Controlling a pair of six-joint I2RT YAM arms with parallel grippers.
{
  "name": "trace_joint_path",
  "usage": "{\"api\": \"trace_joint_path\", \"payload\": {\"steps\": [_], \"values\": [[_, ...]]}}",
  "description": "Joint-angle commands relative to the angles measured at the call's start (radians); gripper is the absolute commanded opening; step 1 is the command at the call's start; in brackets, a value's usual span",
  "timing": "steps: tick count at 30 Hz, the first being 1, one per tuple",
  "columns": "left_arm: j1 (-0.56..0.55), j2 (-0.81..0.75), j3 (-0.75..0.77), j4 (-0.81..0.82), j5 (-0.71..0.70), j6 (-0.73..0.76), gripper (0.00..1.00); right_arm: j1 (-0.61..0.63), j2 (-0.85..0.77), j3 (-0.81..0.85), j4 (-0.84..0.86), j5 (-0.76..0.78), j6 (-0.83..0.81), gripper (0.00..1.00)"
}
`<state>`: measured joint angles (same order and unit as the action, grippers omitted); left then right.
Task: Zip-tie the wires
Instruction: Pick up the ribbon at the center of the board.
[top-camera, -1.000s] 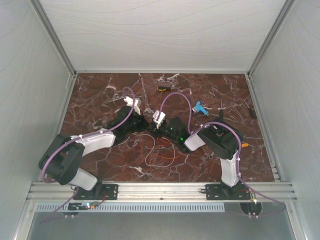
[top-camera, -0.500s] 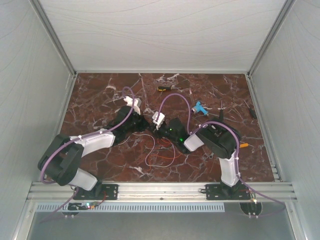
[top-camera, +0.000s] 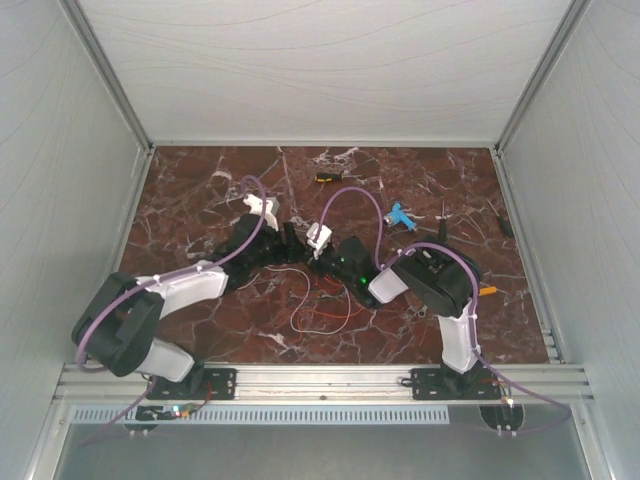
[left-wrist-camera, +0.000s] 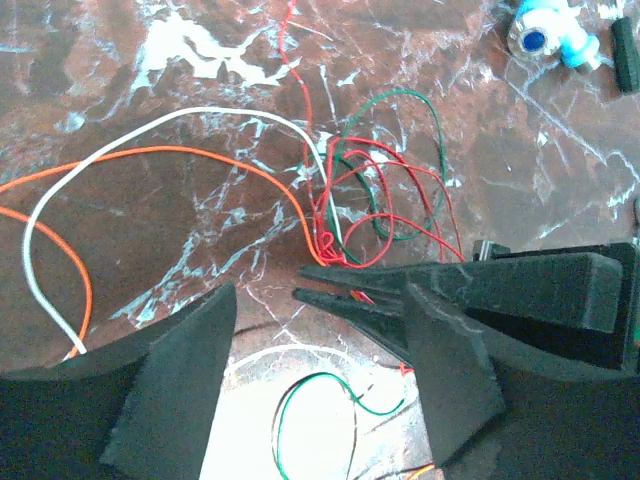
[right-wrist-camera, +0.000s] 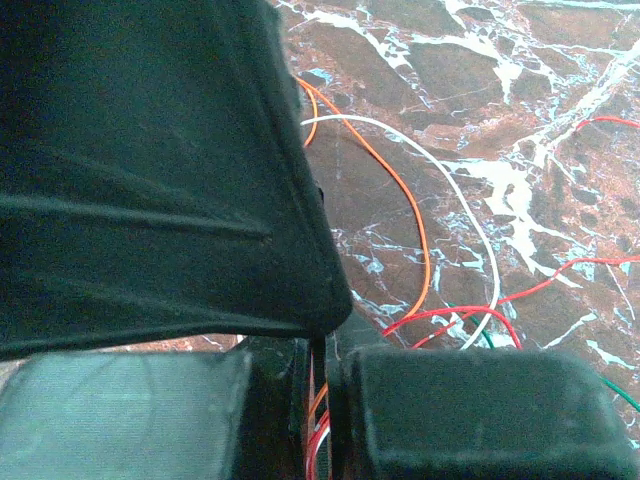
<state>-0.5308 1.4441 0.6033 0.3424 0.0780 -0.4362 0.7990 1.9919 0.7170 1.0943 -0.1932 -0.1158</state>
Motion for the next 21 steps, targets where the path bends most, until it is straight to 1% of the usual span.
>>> {"api": "trace_joint_path", "payload": {"steps": [1,2,3,4,5,7,9,11,14,15,17,19,21], "values": [[-0.009,-0.076,-0.033,0.053,-0.076,-0.023,0.77,0.003,0.02,-0.018,0.121,0.022,0.026,0.0],[-0.009,-0.098,-0.051,0.059,-0.097,-0.029,0.83,0.002,0.019,-0.022,0.128,0.031,0.031,0.0],[-0.009,-0.121,-0.07,0.071,-0.119,-0.034,0.87,0.002,0.019,-0.022,0.132,0.041,0.037,0.0],[-0.009,-0.14,-0.095,0.087,-0.133,-0.038,0.89,0.0,0.018,-0.022,0.135,0.051,0.044,0.0],[-0.009,-0.159,-0.121,0.112,-0.139,-0.039,0.9,-0.002,0.016,-0.024,0.136,0.061,0.053,0.0],[-0.009,-0.177,-0.163,0.164,-0.136,-0.035,0.88,-0.005,0.01,-0.025,0.148,0.065,0.077,0.0],[-0.01,-0.18,-0.216,0.252,-0.137,-0.036,0.88,-0.007,0.006,-0.027,0.158,0.071,0.105,0.0],[-0.011,-0.181,-0.314,0.429,-0.14,-0.033,0.87,-0.012,0.002,-0.03,0.166,0.08,0.133,0.0],[-0.011,-0.144,-0.442,0.753,-0.107,0.022,0.81,-0.024,0.006,-0.037,0.195,0.08,0.184,0.0],[-0.013,-0.113,-0.482,0.914,-0.087,0.056,0.79,-0.029,0.009,-0.041,0.206,0.078,0.203,0.0],[-0.014,-0.018,-0.541,1.122,-0.045,0.112,0.73,-0.04,0.018,-0.043,0.224,0.067,0.242,0.0],[-0.02,0.069,-0.55,1.226,-0.001,0.13,0.68,-0.045,0.023,-0.045,0.239,0.061,0.26,0.0],[-0.039,0.135,-0.536,1.283,0.015,0.133,0.66,-0.047,0.027,-0.045,0.241,0.055,0.263,0.0]]}}
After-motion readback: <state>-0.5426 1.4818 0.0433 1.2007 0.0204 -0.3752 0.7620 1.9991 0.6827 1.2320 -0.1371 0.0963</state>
